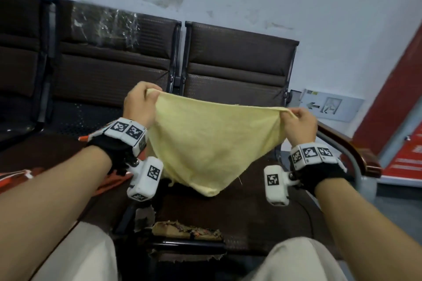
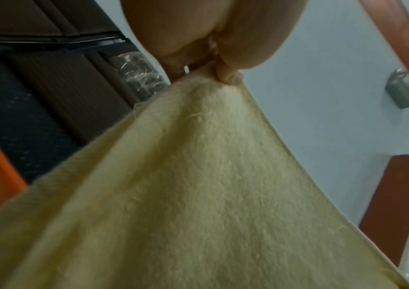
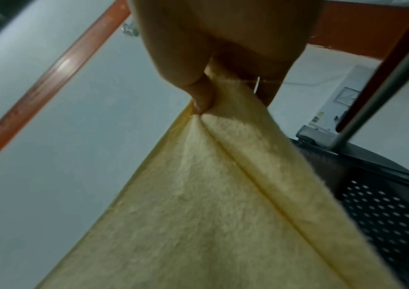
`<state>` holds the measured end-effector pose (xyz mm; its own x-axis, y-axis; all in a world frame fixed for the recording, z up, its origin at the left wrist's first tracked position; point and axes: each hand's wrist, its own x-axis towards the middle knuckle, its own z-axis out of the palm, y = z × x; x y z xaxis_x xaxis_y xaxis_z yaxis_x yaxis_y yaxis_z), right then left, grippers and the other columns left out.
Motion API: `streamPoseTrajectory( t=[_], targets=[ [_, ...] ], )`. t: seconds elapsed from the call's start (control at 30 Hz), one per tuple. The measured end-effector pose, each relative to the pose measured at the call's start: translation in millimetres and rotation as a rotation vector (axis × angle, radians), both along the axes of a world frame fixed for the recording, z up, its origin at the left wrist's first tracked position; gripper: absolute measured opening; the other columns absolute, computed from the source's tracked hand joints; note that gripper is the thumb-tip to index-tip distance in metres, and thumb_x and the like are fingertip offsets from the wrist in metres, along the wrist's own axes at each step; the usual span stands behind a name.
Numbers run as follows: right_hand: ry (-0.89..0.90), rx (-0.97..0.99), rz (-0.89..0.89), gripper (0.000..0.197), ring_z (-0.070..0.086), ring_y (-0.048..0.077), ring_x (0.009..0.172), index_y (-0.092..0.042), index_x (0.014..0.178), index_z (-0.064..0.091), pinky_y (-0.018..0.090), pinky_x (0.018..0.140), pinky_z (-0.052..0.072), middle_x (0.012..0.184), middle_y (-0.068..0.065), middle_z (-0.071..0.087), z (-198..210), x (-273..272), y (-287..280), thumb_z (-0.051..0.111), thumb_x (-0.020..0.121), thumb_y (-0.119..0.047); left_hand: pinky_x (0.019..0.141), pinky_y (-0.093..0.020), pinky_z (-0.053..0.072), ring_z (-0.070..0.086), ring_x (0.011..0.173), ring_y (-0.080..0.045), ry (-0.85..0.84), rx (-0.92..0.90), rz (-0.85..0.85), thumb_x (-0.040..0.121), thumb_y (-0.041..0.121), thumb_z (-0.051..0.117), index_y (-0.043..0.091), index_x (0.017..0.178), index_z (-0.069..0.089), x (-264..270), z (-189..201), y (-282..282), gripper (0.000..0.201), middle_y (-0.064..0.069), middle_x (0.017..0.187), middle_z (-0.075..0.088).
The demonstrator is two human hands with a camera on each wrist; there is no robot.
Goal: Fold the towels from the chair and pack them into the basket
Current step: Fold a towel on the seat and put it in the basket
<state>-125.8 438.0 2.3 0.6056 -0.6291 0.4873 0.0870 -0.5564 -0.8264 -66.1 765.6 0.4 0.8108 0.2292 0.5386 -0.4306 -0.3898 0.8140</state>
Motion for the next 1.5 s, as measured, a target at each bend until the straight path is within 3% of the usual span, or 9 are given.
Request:
streamPoseTrajectory(
  t=[0.2, 0.43, 0.63, 0.83, 1.13, 1.23, 1.33, 1.43, 1.5],
  targets=[
    [-0.204, -0.07, -0.071, 0.016, 0.055, 0.013, 0.077, -0.014, 0.092, 0.071, 0.02, 0.07, 0.038, 0.079, 0.001, 0.062, 54.6, -9.3, -7.9, 0.068, 0.082, -0.026, 0.08, -0.032, 0.048, 0.059, 0.081, -0.013, -0.173, -0.106, 0.01, 0.088, 0.017, 0.055, 0.026, 0.09, 0.064, 2.5, 46.6, 7.9, 0.012, 0.002, 0.087, 0.066],
    [0.031, -0.005, -0.076, 0.015, 0.05, 0.018, 0.074, -0.011, 0.079, 0.07, 0.021, 0.063, 0.031, 0.063, 0.002, 0.054, 8.0, 13.5, -10.0, 0.065, 0.085, -0.024, 0.072, -0.028, 0.051, 0.065, 0.085, -0.018, 0.055, -0.095, -0.017, 0.084, 0.017, 0.056, 0.023, 0.087, 0.067, 17.8, 2.0, -5.0, 0.014, 0.002, 0.085, 0.069],
    [0.255, 0.26, -0.074, 0.024, 0.056, 0.033, 0.086, 0.003, 0.089, 0.069, 0.031, 0.074, 0.039, 0.095, 0.022, 0.066, -57.3, 35.4, -17.2, 0.058, 0.086, -0.019, 0.077, -0.025, 0.046, 0.063, 0.087, -0.016, 0.332, -0.185, -0.074, 0.082, 0.02, 0.058, 0.026, 0.084, 0.069, 37.4, -45.0, -27.2, 0.013, 0.005, 0.088, 0.069],
    [0.441, 0.43, -0.031, 0.02, 0.061, 0.036, 0.1, 0.002, 0.097, 0.067, 0.039, 0.085, 0.047, 0.112, 0.022, 0.066, -93.9, 50.2, -18.2, 0.064, 0.084, -0.012, 0.092, -0.049, 0.051, 0.066, 0.098, -0.032, 0.467, -0.357, -0.153, 0.084, 0.013, 0.06, 0.017, 0.092, 0.071, 48.1, -77.0, -40.0, 0.014, -0.015, 0.099, 0.07],
    [0.314, 0.616, 0.719, 0.02, 0.06, 0.02, 0.067, -0.001, 0.09, 0.072, 0.031, 0.058, 0.05, 0.078, 0.012, 0.065, -72.8, 51.0, 47.8, 0.053, 0.088, -0.005, 0.091, -0.046, 0.049, 0.063, 0.093, -0.031, 0.426, -0.266, -0.33, 0.087, 0.013, 0.063, 0.015, 0.091, 0.073, 30.3, -93.4, -57.6, 0.01, -0.017, 0.099, 0.069],
    [0.442, 0.691, 0.893, 0.025, 0.067, 0.024, 0.078, 0.006, 0.102, 0.064, 0.034, 0.073, 0.058, 0.088, 0.016, 0.067, -79.9, 49.7, 59.0, 0.041, 0.092, 0.003, 0.097, -0.046, 0.048, 0.061, 0.092, -0.024, 0.466, -0.213, -0.379, 0.09, 0.015, 0.06, 0.015, 0.092, 0.072, 30.8, -100.8, -58.9, 0.012, -0.01, 0.096, 0.068],
    [0.631, 0.263, 0.883, 0.022, 0.067, 0.022, 0.085, 0.006, 0.109, 0.062, 0.033, 0.082, 0.057, 0.096, 0.019, 0.068, -89.7, 46.2, 63.1, 0.048, 0.092, 0.006, 0.101, -0.05, 0.044, 0.062, 0.103, -0.03, 0.575, -0.211, -0.43, 0.096, 0.017, 0.051, 0.018, 0.09, 0.07, 31.3, -105.3, -56.8, 0.02, -0.012, 0.107, 0.068],
    [0.689, -0.415, 0.772, 0.013, 0.065, 0.004, 0.071, -0.011, 0.093, 0.071, 0.011, 0.065, 0.05, 0.081, 0.0, 0.071, -93.1, 43.9, 63.8, 0.058, 0.09, -0.009, 0.1, -0.053, 0.045, 0.061, 0.108, -0.034, 0.597, -0.162, -0.455, 0.097, 0.018, 0.049, 0.02, 0.093, 0.07, 30.9, -106.0, -52.8, 0.021, -0.014, 0.108, 0.068],
    [0.576, -0.558, 0.714, 0.01, 0.055, -0.002, 0.068, -0.022, 0.081, 0.07, 0.008, 0.061, 0.04, 0.075, -0.012, 0.06, -87.0, 43.5, 67.5, 0.063, 0.088, -0.02, 0.099, -0.051, 0.045, 0.062, 0.106, -0.03, 0.574, -0.116, -0.482, 0.095, 0.019, 0.052, 0.019, 0.098, 0.069, 28.3, -104.8, -50.6, 0.017, -0.011, 0.106, 0.069]
  ],
)
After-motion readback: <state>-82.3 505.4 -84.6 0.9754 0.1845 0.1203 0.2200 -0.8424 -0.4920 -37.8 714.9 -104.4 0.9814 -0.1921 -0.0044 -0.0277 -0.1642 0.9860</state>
